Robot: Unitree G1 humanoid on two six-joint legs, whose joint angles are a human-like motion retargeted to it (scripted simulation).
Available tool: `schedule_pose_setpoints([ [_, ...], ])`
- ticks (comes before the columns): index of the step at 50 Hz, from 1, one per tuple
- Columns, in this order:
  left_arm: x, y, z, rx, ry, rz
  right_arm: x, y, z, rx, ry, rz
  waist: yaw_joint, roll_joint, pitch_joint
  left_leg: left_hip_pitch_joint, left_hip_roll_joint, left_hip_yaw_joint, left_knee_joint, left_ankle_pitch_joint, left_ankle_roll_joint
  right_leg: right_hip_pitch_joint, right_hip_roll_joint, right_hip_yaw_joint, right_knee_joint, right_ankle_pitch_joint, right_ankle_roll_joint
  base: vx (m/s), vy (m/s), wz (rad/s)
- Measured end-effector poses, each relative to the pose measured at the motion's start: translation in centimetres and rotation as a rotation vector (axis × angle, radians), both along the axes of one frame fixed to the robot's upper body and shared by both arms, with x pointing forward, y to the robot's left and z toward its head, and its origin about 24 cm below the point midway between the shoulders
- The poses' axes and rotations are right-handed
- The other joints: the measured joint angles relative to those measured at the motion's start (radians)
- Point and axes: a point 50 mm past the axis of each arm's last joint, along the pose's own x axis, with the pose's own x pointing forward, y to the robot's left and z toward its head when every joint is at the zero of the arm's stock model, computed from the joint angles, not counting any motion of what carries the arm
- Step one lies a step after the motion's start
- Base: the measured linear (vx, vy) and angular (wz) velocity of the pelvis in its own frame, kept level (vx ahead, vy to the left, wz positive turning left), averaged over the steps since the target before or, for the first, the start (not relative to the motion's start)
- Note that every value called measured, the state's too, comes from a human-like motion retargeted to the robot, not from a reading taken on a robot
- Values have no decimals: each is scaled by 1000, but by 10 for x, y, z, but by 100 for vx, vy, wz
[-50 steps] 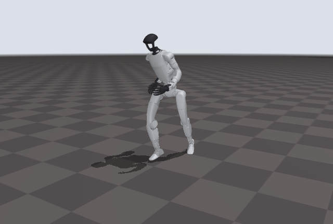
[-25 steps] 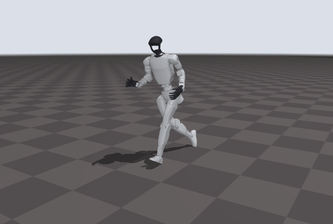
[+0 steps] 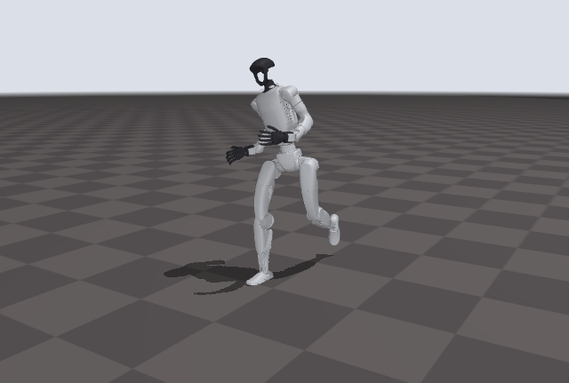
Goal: Walk run
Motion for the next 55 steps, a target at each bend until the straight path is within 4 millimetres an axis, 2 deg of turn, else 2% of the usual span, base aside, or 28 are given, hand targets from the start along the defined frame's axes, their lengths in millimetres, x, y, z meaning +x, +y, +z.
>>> schedule_pose_setpoints([
  [2, -32, 0, -26, -11, 125, -27, 26, 19, 9, 37, -112, 27, 87, 16, -50, -97, 7, 47, 218, -144, 99, 62, 112, 131, 194, -121, 51, 183, -75, -72],
  [5, -42, -12, -45, -86, 212, -38, 76, 33, 48, 164, -403, 110, 256, -12, -122, -384, 119, 226, 331, -388, 299, 229, 163, 72, 160, -204, -24, 226, -59, -142],
  [7, -45, -14, -46, -30, 220, -36, 94, 50, 76, 206, -548, 209, 356, -52, -130, -540, 141, 290, 191, -476, 360, 350, 235, 144, 50, -78, 6, 244, -44, -135],
  [8, -45, -13, -47, 9, 227, -37, 97, 51, 86, 189, -576, 252, 381, -72, -129, -608, 126, 289, 93, -496, 378, 413, 226, 64, -15, 71, 45, 243, -46, -49],
  [11, -46, -7, -53, 111, 261, -37, 101, 64, 97, 84, -518, 414, 490, -162, -132, -706, 87, 357, -315, -549, 402, 591, 195, 0, -132, 503, 296, 217, -51, -56],
  [12, -45, -6, -54, 136, 267, -38, 102, 66, 97, 44, -478, 458, 513, -183, -128, -711, 72, 365, -463, -563, 402, 626, 198, -12, -113, 571, 371, 261, -60, -17],
  [14, -36, -3, -50, 168, 252, -33, 101, 69, 100, -20, -423, 516, 551, -204, -104, -720, 48, 330, -697, -594, 357, 646, 227, -55, 37, 571, 403, 190, -65, -11],
  [16, -28, 2, -41, 183, 207, -15, 99, 73, 100, -43, -402, 548, 555, -199, -67, -721, 71, 316, -792, -643, 304, 690, 289, 13, 138, 571, 402, 231, -42, 21],
  [18, -20, 5, -28, 182, 149, 8, 100, 81, 94, -37, -375, 565, 545, -126, -26, -688, 142, 280, -776, -666, 284, 766, 383, -19, 190, 571, 338, 265, -35, 22],
  [20, -14, 7, -12, 177, 88, 30, 98, 88, 79, -24, -308, 599, 508, -73, -15, -693, 177, 240, -601, -420, 479, 777, 410, -123, 336, 502, 235, 246, -41, 50],
  [22, -23, 4, -16, 174, 102, 36, 66, 85, 31, 22, -75, 622, 443, -118, -49, -686, 4, -14, -295, -619, 506, 689, 384, -153, 588, 378, 154, 339, -24, 82],
  [23, -19, 11, -15, 160, 88, 62, 50, 80, 8, 59, 44, 617, 432, -141, -37, -686, 46, 62, -184, -668, 472, 623, 306, -134, 746, 282, 107, 244, -16, 13],
  [25, -13, 19, -15, 159, 78, 129, 28, 96, -24, 208, 189, 668, 350, -129, -62, -570, 77, 115, -160, -773, 437, 427, 294, -48, 862, 152, 65, 179, -21, 15],
  [27, -13, 2, -15, 196, 72, 127, 6, 77, -31, 315, 181, 555, 335, -108, -108, -438, 73, 117, -260, -762, 408, 302, 283, 28, 715, 90, 113, 211, -31, 74],
  [30, -20, -9, -20, 187, 92, 144, -29, 46, -26, 305, 110, 310, 252, -71, -118, -233, 75, 114, -447, -519, 325, 185, 158, 3, 400, 27, 117, 197, -35, 138],
  [33, -20, -19, -24, 116, 117, 53, -53, 24, -19, 236, 99, 142, 129, -38, -110, -79, 101, 69, -533, -164, 211, 143, 97, 47, 16, 9, 193, 202, -48, 199],
  [35, -18, -20, -20, 93, 97, -21, -62, 16, -16, 190, 126, 109, 93, -28, -90, 10, 104, 17, -559, 23, 117, 149, 68, 115, -181, -83, 235, 150, -48, 107],
  [36, -15, -19, -16, 99, 80, -55, -61, 15, -14, 171, 134, 120, 96, -11, -70, 27, 132, 5, -480, 35, 77, 158, 71, 117, -228, -134, 253, 167, -67, 44],
  [38, -7, -16, -5, 109, 36, -122, -51, 15, -9, 128, 131, 145, 84, 9, -23, 36, 185, -13, -282, 43, 35, 171, 59, 78, -258, -204, 264, 187, -81, 60],
  [40, 3, -16, 9, 115, -18, -181, -30, 15, 0, 73, 87, 187, 64, -68, 2, 61, 101, -46, -176, 43, 65, 178, -26, 91, -197, -70, 303, 145, -70, 83],
  [41, 5, -13, 15, 119, -33, -196, -19, 19, 3, 59, 60, 223, 81, -106, -21, 39, 49, -30, -116, 17, 84, 157, -61, 43, -119, 47, 241, 183, -100, 33],
  [42, 5, -10, 17, 125, -37, -210, -9, 27, 6, 57, 34, 256, 93, -125, -35, 14, 33, -7, -32, -29, 120, 142, -41, 65, -24, 106, 197, 231, -133, 20],
  [43, -2, -7, 12, 136, -18, -225, -2, 38, 4, 77, 13, 282, 98, -107, -30, -17, 91, 33, 100, -111, 186, 141, 90, 229, 103, 47, 188, 206, -114, 98],
  [45, -8, -13, -2, 104, 13, -257, 36, 46, 10, 108, -132, 247, 68, -31, -27, -189, 197, -67, 347, -305, 269, 200, 40, -54, 209, 4, 181, 157, -69, 140],
  [47, -17, -23, -24, -18, 98, -183, 73, 59, 27, 169, -288, 272, 169, -69, -96, -302, 145, 111, 310, -446, 354, 244, 84, 53, 183, -30, 157, 139, -28, -127],
  [50, -33, -41, -44, -80, 183, -104, 112, 93, 60, 281, -485, 361, 268, -72, -98, -470, 72, 180, 139, -580, 372, 319, 161, 139, 116, 29, 169, 113, -13, -80],
  [53, -48, -43, -61, -62, 282, -68, 133, 109, 94, 297, -609, 465, 337, -85, -100, -566, -8, 122, -220, -571, 374, 476, 158, -38, -56, 180, 217, 129, -28, 31],
  [55, -53, -39, -68, -46, 318, -68, 142, 119, 113, 273, -652, 557, 387, -93, -93, -575, 18, 194, -500, -481, 396, 582, 209, -83, -141, 247, 244, 90, -37, 20],
])
